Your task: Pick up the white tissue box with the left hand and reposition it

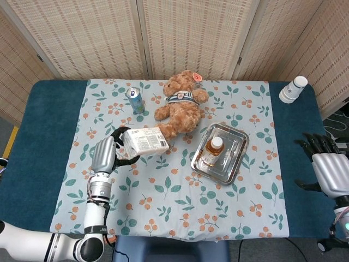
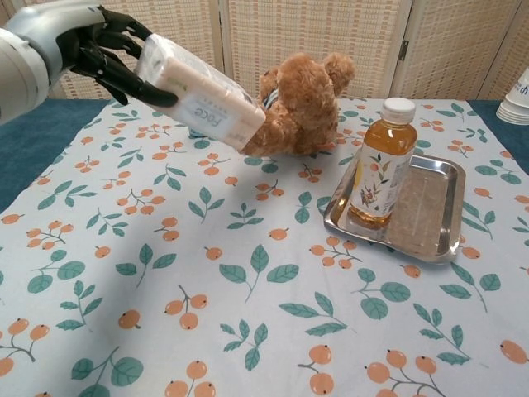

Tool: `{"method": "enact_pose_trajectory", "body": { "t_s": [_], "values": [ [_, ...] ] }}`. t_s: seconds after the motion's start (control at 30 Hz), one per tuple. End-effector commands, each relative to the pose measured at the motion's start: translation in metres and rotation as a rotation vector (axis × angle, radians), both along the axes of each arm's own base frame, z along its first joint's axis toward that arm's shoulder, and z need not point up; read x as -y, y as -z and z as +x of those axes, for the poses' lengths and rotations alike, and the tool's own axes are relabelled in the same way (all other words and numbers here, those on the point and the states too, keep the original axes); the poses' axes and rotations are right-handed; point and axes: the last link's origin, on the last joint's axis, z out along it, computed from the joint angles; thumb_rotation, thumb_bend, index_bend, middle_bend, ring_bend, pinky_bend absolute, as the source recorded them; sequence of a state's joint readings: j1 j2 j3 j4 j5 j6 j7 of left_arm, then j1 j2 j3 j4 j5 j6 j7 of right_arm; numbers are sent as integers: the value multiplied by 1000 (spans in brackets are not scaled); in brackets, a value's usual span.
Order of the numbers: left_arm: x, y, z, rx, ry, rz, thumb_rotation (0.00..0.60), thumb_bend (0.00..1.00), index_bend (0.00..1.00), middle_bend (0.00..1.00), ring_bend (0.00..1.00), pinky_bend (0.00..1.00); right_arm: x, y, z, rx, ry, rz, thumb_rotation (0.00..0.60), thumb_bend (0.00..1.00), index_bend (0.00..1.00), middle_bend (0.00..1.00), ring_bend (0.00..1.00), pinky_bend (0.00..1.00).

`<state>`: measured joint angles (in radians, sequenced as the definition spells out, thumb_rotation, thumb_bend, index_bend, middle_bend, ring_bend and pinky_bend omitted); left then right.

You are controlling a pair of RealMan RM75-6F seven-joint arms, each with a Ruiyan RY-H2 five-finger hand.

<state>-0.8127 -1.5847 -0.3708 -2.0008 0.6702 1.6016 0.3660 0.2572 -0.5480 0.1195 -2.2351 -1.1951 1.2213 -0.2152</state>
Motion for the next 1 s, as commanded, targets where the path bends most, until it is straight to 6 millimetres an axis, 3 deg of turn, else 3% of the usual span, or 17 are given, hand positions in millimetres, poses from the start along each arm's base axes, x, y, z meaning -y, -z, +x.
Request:
{"method": "enact_pose_trajectory", "body": {
  "t_s": [0.03, 0.27, 0.6, 1.0],
  "values": [
    [5, 9, -36, 213, 38, 32, 600, 186, 415, 577, 435, 426, 0, 1, 0, -2, 0, 1, 600, 118, 172, 48, 0, 0],
    [16, 35, -77, 367, 46, 92, 600, 152, 361, 526, 390, 395, 0, 3, -1, -9, 2, 5, 600, 118, 172, 48, 0, 0],
    [30, 72, -120, 386, 10, 93, 600, 142, 338, 508, 370, 380, 1, 7, -3, -19, 9, 16, 600, 117, 172, 48, 0, 0],
    [36, 98, -140, 340, 10, 52, 600, 140, 338, 508, 370, 379, 3, 11, -7, -29, 23, 19, 600, 118, 172, 48, 0, 0]
  ]
}}
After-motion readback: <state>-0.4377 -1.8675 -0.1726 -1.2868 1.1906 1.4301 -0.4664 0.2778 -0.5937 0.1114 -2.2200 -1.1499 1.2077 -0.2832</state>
